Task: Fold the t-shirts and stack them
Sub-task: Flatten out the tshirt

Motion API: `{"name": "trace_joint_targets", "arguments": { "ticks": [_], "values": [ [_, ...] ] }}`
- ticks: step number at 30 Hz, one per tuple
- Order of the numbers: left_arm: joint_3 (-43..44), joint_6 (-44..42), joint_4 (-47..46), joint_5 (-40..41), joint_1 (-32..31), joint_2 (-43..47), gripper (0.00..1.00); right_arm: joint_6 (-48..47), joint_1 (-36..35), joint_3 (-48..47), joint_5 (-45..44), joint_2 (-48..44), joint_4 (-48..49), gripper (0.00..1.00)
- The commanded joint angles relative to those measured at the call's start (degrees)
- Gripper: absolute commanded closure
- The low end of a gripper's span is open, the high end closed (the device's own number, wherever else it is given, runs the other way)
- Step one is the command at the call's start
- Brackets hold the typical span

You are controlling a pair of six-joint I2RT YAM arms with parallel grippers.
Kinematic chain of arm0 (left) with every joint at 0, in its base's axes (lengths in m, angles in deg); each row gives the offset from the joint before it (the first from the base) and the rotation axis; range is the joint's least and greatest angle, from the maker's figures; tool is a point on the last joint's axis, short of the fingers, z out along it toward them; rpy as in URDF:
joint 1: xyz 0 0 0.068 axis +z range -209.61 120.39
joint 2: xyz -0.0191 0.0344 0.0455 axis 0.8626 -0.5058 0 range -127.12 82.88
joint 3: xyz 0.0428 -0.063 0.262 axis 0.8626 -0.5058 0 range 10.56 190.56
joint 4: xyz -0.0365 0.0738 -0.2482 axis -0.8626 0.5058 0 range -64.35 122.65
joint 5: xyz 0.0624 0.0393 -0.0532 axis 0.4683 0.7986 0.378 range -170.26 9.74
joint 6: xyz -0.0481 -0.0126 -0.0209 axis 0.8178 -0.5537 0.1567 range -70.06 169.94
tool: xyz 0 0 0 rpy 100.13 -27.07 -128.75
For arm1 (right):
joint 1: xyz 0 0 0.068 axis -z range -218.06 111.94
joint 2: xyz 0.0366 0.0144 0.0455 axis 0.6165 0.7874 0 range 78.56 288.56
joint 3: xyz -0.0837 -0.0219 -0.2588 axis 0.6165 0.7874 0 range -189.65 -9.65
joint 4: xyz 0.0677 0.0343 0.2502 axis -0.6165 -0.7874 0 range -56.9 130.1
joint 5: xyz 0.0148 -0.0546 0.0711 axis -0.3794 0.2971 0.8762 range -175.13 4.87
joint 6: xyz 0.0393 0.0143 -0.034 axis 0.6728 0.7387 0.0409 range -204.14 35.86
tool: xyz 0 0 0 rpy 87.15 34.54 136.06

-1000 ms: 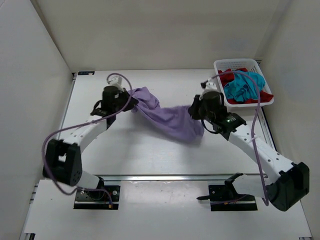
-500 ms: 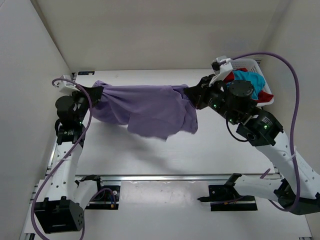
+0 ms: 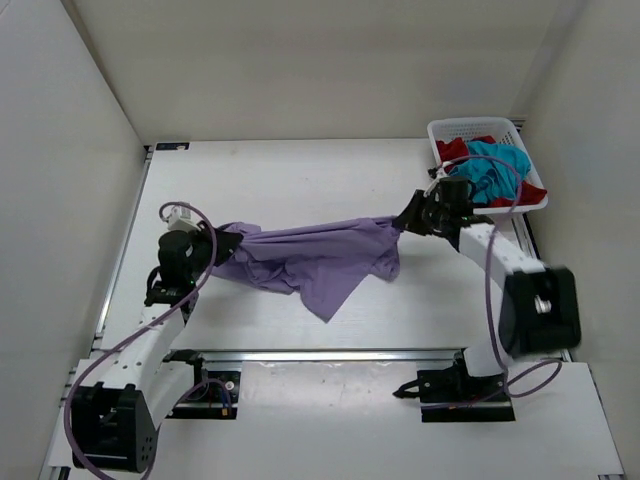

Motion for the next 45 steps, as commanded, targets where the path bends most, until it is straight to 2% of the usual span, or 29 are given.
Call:
{"name": "trace_joint_targets", "arguments": {
  "ticks": [1, 2, 3, 4, 5, 7, 9, 11, 12, 13, 15, 17, 18, 19, 20, 22, 25, 29, 30, 33, 35, 37, 38, 39, 41, 45],
  "values": [
    [-2.1, 0.7, -4.3, 5.5, -0.2, 0.6, 0.76, 3.6, 4.1, -10.3, 1.1, 12.1, 10.7, 1.0],
    [-2.7, 0.2, -3.5, 5.4, -0.1, 0.8, 0.73, 3.2, 3.8, -14.4, 1.3, 15.4, 9.2, 0.99],
    [-3.0, 0.2, -2.9, 5.9, 0.0, 1.5, 0.63, 3.1, 4.1, -16.0, 0.9, 17.4, 9.2, 1.0],
    [-3.4, -0.4, -2.4, 6.6, 0.3, 1.9, 0.53, 3.5, 4.0, -19.1, 0.8, 17.7, 8.8, 0.96],
    [-3.4, -0.8, -0.3, 7.6, 1.2, 2.8, 0.51, 3.0, 3.9, -21.4, -0.1, 18.1, 8.1, 0.9],
    [-2.4, -1.5, 2.9, 10.7, 2.4, 3.6, 0.39, 1.9, 3.0, -23.1, -3.1, 16.3, 6.0, 0.78],
    [-1.4, -1.3, 3.5, 11.6, 3.2, 3.0, 0.34, 0.2, 2.0, -23.7, -5.8, 13.5, 4.4, 0.62],
    [-1.5, -0.8, 2.0, 10.9, 2.0, 1.8, 0.32, -0.8, 0.0, -22.6, -8.9, 10.7, 2.2, 0.54],
    [-1.0, -0.8, 1.2, 11.4, 1.3, 0.8, 0.36, -1.0, -0.5, -21.3, -10.0, 9.0, 1.3, 0.52],
    [-0.7, -2.1, 1.3, 13.3, -0.9, -1.1, 0.43, -0.6, -1.8, -18.3, -11.4, 8.4, 1.1, 0.52],
    [2.0, -5.6, 1.9, 18.3, -6.5, -4.8, 0.47, 1.6, -3.3, -10.3, -11.8, 2.6, 4.8, 0.55],
    [5.2, -10.8, 3.4, 26.3, -16.7, -8.3, 0.56, 4.1, -5.0, -0.9, -11.1, -0.8, 9.6, 0.83],
    [7.1, -12.2, 4.1, 27.5, -20.6, -11.4, 0.56, 4.8, -6.2, 0.6, -10.3, -2.2, 10.7, 0.97],
    [8.3, -14.5, 4.3, 28.9, -22.2, -12.7, 0.55, 5.1, -6.8, 3.0, -10.5, -2.7, 10.9, 1.0],
    [10.6, -16.2, 5.2, 29.2, -24.0, -15.8, 0.54, 5.8, -8.2, 5.3, -9.9, -3.7, 10.7, 1.0],
    [17.1, -17.9, 6.3, 27.7, -24.2, -24.4, 0.45, 6.6, -10.7, 8.5, -9.9, -6.7, 12.0, 1.0],
    [24.4, -19.9, 12.1, 26.8, -23.6, -33.4, 0.43, 6.6, -15.8, 13.0, -9.8, -9.7, 11.7, 0.97],
    [25.9, -20.3, 11.7, 29.8, -23.5, -37.0, 0.44, 8.1, -19.5, 20.5, -7.3, -13.0, 14.3, 0.71],
    [26.0, -20.4, 11.5, 29.8, -23.3, -37.1, 0.45, 8.6, -19.7, 22.8, -6.2, -13.4, 14.9, 0.69],
    [26.1, -20.8, 11.9, 28.4, -22.1, -38.4, 0.56, 9.5, -19.7, 27.2, -5.9, -14.4, 17.0, 0.66],
    [25.7, -20.1, 11.6, 27.1, -21.7, -39.2, 0.6, 10.0, -18.5, 29.0, -4.7, -14.0, 18.1, 0.66],
    [25.6, -19.5, 11.1, 26.1, -21.0, -39.7, 0.7, 9.8, -17.6, 30.1, -4.1, -13.7, 19.2, 0.66],
    [25.4, -19.9, 11.5, 25.5, -21.1, -39.4, 0.8, 9.7, -17.6, 29.9, -4.3, -12.9, 19.4, 0.66],
    [25.3, -19.0, 11.6, 26.8, -21.3, -39.5, 0.84, 10.0, -17.2, 30.0, -4.6, -13.0, 19.3, 0.66],
    [25.7, -18.6, 11.0, 26.3, -21.1, -38.1, 0.98, 9.5, -17.5, 29.9, -5.2, -11.2, 19.7, 0.65],
    [28.3, -15.2, 11.7, 16.1, -16.5, -29.1, 1.0, 10.0, -19.2, 26.4, -7.1, -2.5, 20.9, 0.63]
  ]
}}
